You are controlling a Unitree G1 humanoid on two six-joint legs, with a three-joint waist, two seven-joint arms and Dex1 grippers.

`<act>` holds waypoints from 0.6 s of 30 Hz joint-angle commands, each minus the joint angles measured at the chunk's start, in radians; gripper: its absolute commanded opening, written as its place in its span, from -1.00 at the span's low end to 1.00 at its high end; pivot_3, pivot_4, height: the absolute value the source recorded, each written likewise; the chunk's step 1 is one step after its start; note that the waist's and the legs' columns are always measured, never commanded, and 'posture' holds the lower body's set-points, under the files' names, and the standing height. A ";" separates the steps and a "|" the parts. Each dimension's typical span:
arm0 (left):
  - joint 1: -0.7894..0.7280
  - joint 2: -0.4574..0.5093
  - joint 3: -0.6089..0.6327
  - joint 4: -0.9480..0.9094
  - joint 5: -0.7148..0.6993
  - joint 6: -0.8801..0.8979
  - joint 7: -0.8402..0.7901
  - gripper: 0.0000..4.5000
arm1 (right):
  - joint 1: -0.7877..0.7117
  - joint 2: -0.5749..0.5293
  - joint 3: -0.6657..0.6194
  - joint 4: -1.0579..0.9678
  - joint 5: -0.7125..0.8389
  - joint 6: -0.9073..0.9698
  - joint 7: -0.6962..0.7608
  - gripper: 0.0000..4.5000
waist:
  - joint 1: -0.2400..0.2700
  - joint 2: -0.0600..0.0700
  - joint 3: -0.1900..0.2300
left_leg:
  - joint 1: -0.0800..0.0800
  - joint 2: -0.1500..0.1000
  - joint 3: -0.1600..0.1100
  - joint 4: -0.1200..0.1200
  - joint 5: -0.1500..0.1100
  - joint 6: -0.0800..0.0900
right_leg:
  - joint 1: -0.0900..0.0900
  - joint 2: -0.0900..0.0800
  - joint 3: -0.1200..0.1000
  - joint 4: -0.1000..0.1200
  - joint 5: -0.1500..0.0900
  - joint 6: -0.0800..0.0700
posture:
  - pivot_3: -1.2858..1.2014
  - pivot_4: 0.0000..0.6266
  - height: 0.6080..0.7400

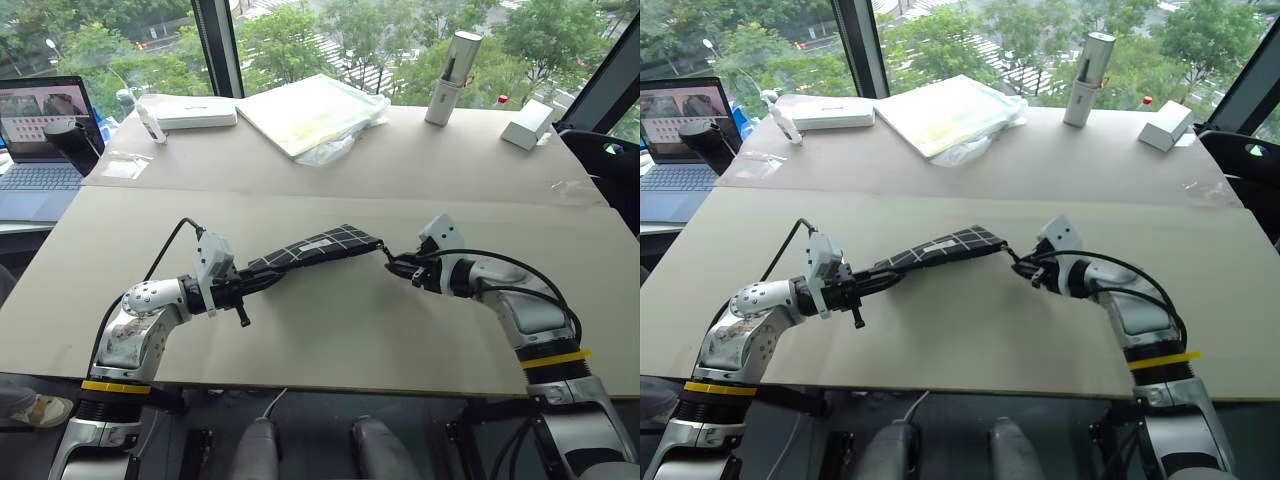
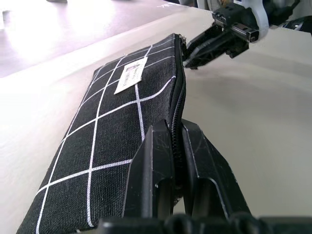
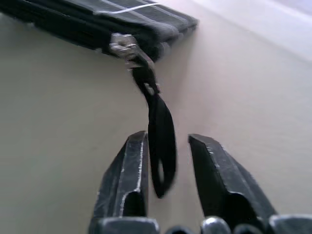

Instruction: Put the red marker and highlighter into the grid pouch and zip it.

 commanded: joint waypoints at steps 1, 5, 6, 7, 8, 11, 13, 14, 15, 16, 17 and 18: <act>-0.015 0.003 0.009 -0.015 0.005 -0.027 -0.007 -1.00 | 0.002 -0.006 -0.032 -0.043 0.044 0.050 0.018 0.39 | 0.000 0.000 0.000 | 0.000 0.000 0.000 0.000 0.000 0.000 | 0.000 0.000 0.000 0.000 0.000 0.000 | 0.03 -0.52 1.00; -0.017 0.006 -0.001 -0.010 0.015 -0.035 -0.021 -1.00 | 0.046 -0.091 -0.056 -0.012 0.028 0.036 0.066 0.51 | 0.007 0.000 0.000 | 0.000 0.000 0.000 0.000 0.000 0.000 | 0.000 0.000 0.000 0.000 0.000 0.000 | 0.03 -0.52 1.00; -0.018 0.007 -0.005 -0.007 0.021 -0.041 -0.028 -1.00 | 0.058 -0.119 -0.071 -0.006 0.027 0.025 0.078 0.51 | 0.008 0.000 0.000 | 0.000 0.000 0.000 0.000 0.000 0.000 | 0.000 0.000 0.000 -0.001 0.000 0.000 | 0.03 -0.52 1.00; -0.022 0.009 -0.014 0.000 0.032 -0.054 -0.039 -1.00 | 0.077 -0.153 -0.091 -0.007 0.031 0.010 0.094 0.51 | 0.010 0.000 0.000 | 0.000 -0.001 0.000 0.000 0.000 0.000 | 0.000 -0.001 0.000 -0.001 0.000 0.000 | 0.03 -0.52 1.00; -0.028 0.010 -0.027 0.012 0.048 -0.075 -0.052 -1.00 | 0.102 -0.190 -0.119 -0.010 0.037 -0.013 0.112 0.51 | 0.012 0.000 0.000 | 0.000 -0.001 0.000 0.000 0.000 0.000 | 0.001 -0.001 0.000 -0.001 0.000 0.000 | 0.03 -0.52 1.00; -0.062 0.000 -0.085 0.059 0.109 -0.160 -0.095 -1.00 | 0.207 -0.281 -0.220 -0.052 0.089 -0.075 0.197 0.51 | 0.021 0.000 0.000 | 0.000 -0.001 0.000 0.000 0.000 0.000 | 0.001 -0.001 0.000 -0.003 0.000 0.000 | 0.03 -0.52 1.00; -0.098 -0.024 -0.112 0.100 0.133 -0.213 -0.113 -1.00 | 0.272 -0.307 -0.286 -0.092 0.139 -0.080 0.240 0.51 | 0.023 0.000 0.000 | 0.000 -0.001 0.000 0.000 0.000 0.000 | 0.002 -0.001 0.000 -0.003 0.000 0.000 | 0.03 -0.52 1.00; -0.123 -0.040 -0.124 0.127 0.145 -0.245 -0.122 -1.00 | 0.304 -0.312 -0.324 -0.117 0.171 -0.071 0.253 0.51 | 0.022 0.000 0.000 | 0.000 -0.001 0.000 0.000 0.000 0.000 | 0.002 -0.001 0.000 -0.003 0.000 0.000 | 0.03 -0.52 1.00; -0.148 -0.055 -0.135 0.156 0.157 -0.278 -0.132 -1.00 | 0.332 -0.314 -0.359 -0.144 0.199 -0.062 0.262 0.51 | 0.021 0.000 0.000 | 0.000 -0.001 0.000 0.000 0.000 0.000 | 0.002 0.000 0.000 -0.003 0.000 0.000 | 0.03 -0.52 1.00; -0.180 -0.071 -0.149 0.200 0.176 -0.329 -0.143 -1.00 | 0.367 -0.314 -0.392 -0.180 0.226 -0.051 0.266 0.51 | 0.021 0.000 0.000 | 0.000 -0.001 0.000 0.000 0.000 0.000 | 0.002 0.000 0.000 -0.003 0.000 0.000 | 0.03 -0.52 1.00; -0.202 -0.082 -0.158 0.234 0.190 -0.366 -0.152 -1.00 | 0.389 -0.314 -0.413 -0.205 0.243 -0.043 0.266 0.51 | 0.022 0.000 0.000 | 0.000 -0.001 0.000 0.001 0.000 0.000 | 0.002 0.000 0.000 -0.002 0.000 0.000 | 0.03 -0.52 1.00; -0.224 -0.093 -0.166 0.273 0.207 -0.410 -0.158 -1.00 | 0.409 -0.313 -0.428 -0.227 0.256 -0.038 0.262 0.51 | 0.019 0.000 0.000 | 0.000 -0.001 0.000 0.001 0.000 0.000 | 0.002 0.000 0.000 -0.002 0.000 0.001 | 0.03 -0.52 1.00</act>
